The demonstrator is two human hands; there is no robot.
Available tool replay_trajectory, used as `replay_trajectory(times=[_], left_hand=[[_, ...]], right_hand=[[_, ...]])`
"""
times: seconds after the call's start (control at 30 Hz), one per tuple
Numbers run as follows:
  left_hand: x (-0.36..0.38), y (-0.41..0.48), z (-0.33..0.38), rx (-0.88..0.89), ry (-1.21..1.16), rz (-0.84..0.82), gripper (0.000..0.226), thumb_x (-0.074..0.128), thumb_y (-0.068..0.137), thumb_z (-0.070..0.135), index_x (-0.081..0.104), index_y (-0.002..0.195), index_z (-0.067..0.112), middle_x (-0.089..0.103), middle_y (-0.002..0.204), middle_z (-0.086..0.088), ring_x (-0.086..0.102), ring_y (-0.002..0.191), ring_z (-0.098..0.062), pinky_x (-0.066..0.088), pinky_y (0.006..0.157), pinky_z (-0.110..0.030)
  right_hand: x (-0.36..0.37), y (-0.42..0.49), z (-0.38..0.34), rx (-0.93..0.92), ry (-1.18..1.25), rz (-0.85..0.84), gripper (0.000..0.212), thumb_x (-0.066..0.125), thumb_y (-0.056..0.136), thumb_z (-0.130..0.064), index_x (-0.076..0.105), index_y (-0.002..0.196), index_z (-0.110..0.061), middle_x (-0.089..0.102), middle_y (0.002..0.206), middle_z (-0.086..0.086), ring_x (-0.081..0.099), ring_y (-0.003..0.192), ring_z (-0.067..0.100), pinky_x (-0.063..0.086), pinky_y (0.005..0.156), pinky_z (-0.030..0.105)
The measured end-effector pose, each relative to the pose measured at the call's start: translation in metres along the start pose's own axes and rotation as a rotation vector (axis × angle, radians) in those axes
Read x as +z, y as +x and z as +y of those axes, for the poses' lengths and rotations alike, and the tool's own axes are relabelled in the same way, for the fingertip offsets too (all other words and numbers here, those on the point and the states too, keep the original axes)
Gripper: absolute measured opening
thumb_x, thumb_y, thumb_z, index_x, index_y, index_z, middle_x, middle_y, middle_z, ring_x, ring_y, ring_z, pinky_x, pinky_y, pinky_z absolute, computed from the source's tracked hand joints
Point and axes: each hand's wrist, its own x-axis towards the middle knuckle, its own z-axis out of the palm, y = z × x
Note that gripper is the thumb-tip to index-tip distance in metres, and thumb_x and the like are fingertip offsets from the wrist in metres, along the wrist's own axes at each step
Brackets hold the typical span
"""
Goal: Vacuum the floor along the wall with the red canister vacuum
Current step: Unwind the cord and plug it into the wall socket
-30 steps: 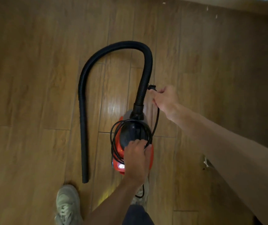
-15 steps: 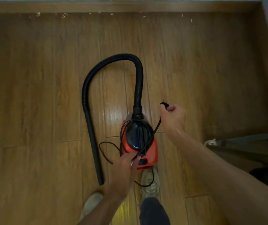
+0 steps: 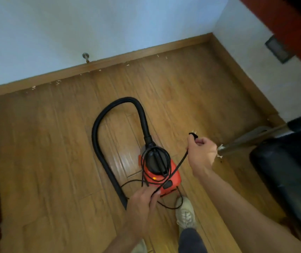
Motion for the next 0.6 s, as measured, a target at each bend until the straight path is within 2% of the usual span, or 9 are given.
replay_trajectory(times=[0.07,0.13,0.2,0.23,0.3,0.43,0.53,0.6], left_hand=[[-0.016,-0.005,0.025,0.059,0.031,0.004,0.009,0.057,0.098,0.031,0.064,0.093,0.029,0.049,0.071,0.019,0.047,0.062,0.004,0.038,0.056,-0.014],[-0.031,-0.008,0.053,0.120,0.049,0.009,0.005,0.061,0.095,0.026,0.064,0.092,0.027,0.042,0.070,0.021,0.042,0.060,0.007,0.030,0.055,-0.009],[-0.040,-0.012,0.078,0.192,0.070,-0.002,0.009,0.059,0.097,0.030,0.066,0.095,0.024,0.048,0.072,0.019,0.046,0.062,0.003,0.033,0.056,-0.012],[-0.043,-0.014,0.090,0.220,0.070,-0.018,0.015,0.056,0.098,0.033,0.066,0.097,0.023,0.055,0.073,0.015,0.052,0.065,-0.001,0.039,0.057,-0.017],[-0.046,-0.016,0.115,0.275,0.076,-0.035,0.024,0.050,0.098,0.037,0.068,0.094,0.020,0.063,0.076,0.009,0.060,0.069,-0.008,0.048,0.061,-0.025],[-0.049,-0.021,0.172,0.388,0.102,-0.041,0.029,0.051,0.096,0.036,0.071,0.092,0.016,0.067,0.075,0.008,0.062,0.066,-0.006,0.047,0.059,-0.017],[-0.046,-0.029,0.211,0.430,0.135,-0.106,0.035,0.047,0.098,0.041,0.072,0.094,0.017,0.066,0.075,0.009,0.062,0.065,-0.005,0.051,0.057,-0.019],[-0.039,-0.035,0.234,0.451,0.139,-0.142,0.038,0.044,0.098,0.045,0.072,0.097,0.019,0.066,0.076,0.010,0.063,0.066,-0.004,0.052,0.056,-0.021]], right_hand=[[-0.028,-0.015,-0.011,0.012,0.038,0.045,0.030,0.068,0.090,-0.036,0.067,0.076,-0.010,0.073,0.073,0.010,0.064,0.061,0.019,0.056,0.059,0.038],[-0.057,-0.028,-0.024,0.023,0.097,0.095,0.029,0.067,0.092,-0.033,0.067,0.076,-0.009,0.073,0.071,0.011,0.062,0.059,0.017,0.057,0.059,0.037],[-0.087,-0.038,-0.038,0.028,0.153,0.145,0.025,0.067,0.094,-0.032,0.068,0.079,-0.011,0.073,0.073,0.010,0.064,0.061,0.016,0.058,0.060,0.037],[-0.103,-0.042,-0.044,0.030,0.176,0.167,0.023,0.067,0.094,-0.031,0.069,0.081,-0.012,0.072,0.073,0.008,0.065,0.062,0.014,0.057,0.059,0.036],[-0.135,-0.048,-0.055,0.017,0.214,0.200,0.022,0.066,0.095,-0.030,0.070,0.085,-0.012,0.072,0.074,0.005,0.065,0.061,0.010,0.055,0.055,0.027],[-0.202,-0.057,-0.072,0.002,0.297,0.282,0.023,0.066,0.096,-0.028,0.070,0.084,-0.009,0.073,0.073,0.007,0.068,0.061,0.010,0.058,0.059,0.030],[-0.256,-0.064,-0.078,-0.009,0.339,0.339,0.024,0.066,0.096,-0.028,0.069,0.085,-0.006,0.072,0.073,0.007,0.061,0.054,0.003,0.050,0.056,0.026],[-0.291,-0.070,-0.079,-0.010,0.363,0.372,0.024,0.066,0.096,-0.028,0.069,0.086,-0.006,0.072,0.074,0.007,0.059,0.054,0.004,0.048,0.055,0.026]])
